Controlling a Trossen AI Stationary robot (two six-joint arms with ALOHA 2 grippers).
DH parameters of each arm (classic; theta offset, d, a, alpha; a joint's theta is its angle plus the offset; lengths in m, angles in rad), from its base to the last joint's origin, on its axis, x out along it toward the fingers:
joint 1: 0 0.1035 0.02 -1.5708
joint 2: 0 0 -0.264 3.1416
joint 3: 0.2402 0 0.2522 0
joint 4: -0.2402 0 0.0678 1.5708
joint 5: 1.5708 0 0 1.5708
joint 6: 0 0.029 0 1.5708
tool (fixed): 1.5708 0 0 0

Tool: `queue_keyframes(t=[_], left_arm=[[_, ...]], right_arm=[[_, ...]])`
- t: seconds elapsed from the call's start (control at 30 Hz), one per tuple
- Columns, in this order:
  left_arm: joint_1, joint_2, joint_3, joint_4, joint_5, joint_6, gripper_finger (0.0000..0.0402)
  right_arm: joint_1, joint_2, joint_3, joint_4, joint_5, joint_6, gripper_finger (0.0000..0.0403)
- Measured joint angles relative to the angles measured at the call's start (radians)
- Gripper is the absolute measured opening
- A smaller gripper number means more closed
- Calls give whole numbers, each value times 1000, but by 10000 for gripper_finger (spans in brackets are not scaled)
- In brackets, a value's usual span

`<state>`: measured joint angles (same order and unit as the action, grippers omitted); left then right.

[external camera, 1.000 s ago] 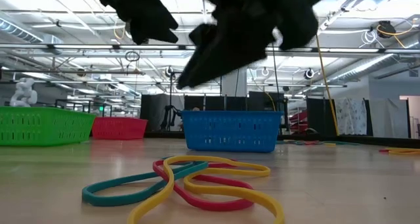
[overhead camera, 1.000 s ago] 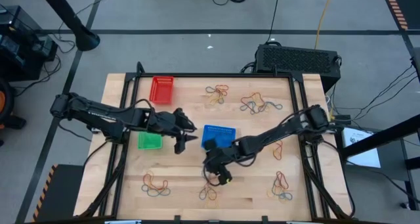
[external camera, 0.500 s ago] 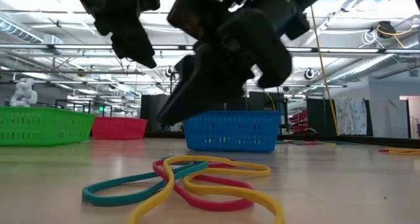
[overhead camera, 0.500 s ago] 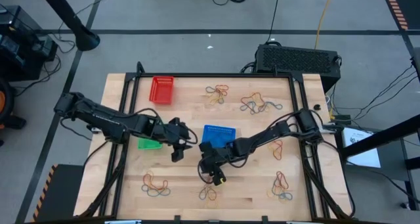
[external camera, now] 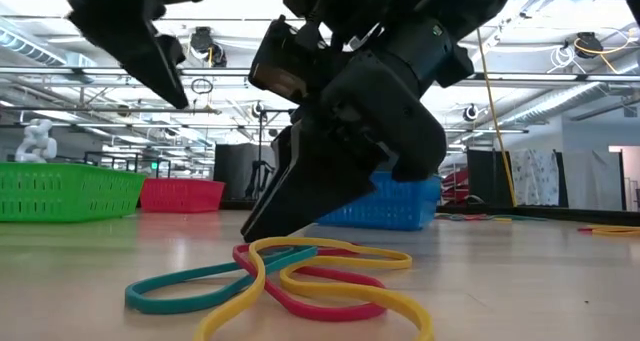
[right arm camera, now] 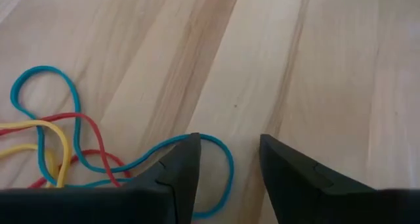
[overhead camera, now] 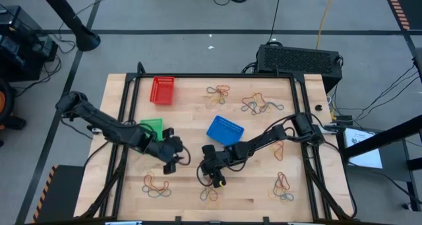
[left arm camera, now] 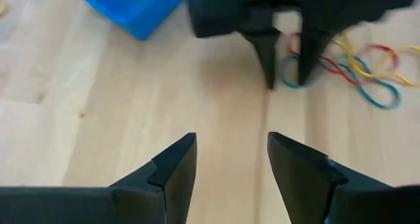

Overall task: Sort rubber bands into baskets
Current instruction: Put the blue rubber band into the blue bin

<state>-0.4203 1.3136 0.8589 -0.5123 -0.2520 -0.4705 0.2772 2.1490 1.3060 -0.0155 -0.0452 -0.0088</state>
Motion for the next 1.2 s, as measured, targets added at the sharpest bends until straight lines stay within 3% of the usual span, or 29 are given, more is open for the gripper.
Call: queue_keyframes(t=[0.17,0.4,0.57,0.7,0.97,1.2], left_arm=[[-46,0,0,5,-3,5,194],[-73,29,0,-2,-90,17,194],[-74,101,0,17,-91,58,194],[-70,136,0,26,-87,103,194],[-132,24,-5,-4,-307,164,191],[-229,-119,-100,35,-498,146,191]], right_arm=[[8,0,0,-15,1,42,106],[22,-11,-2,-31,-6,89,8],[31,-62,-8,-37,24,132,3],[50,-148,-6,-39,122,132,1],[119,-341,-5,-132,330,128,1],[170,-530,-5,-231,502,100,0]])
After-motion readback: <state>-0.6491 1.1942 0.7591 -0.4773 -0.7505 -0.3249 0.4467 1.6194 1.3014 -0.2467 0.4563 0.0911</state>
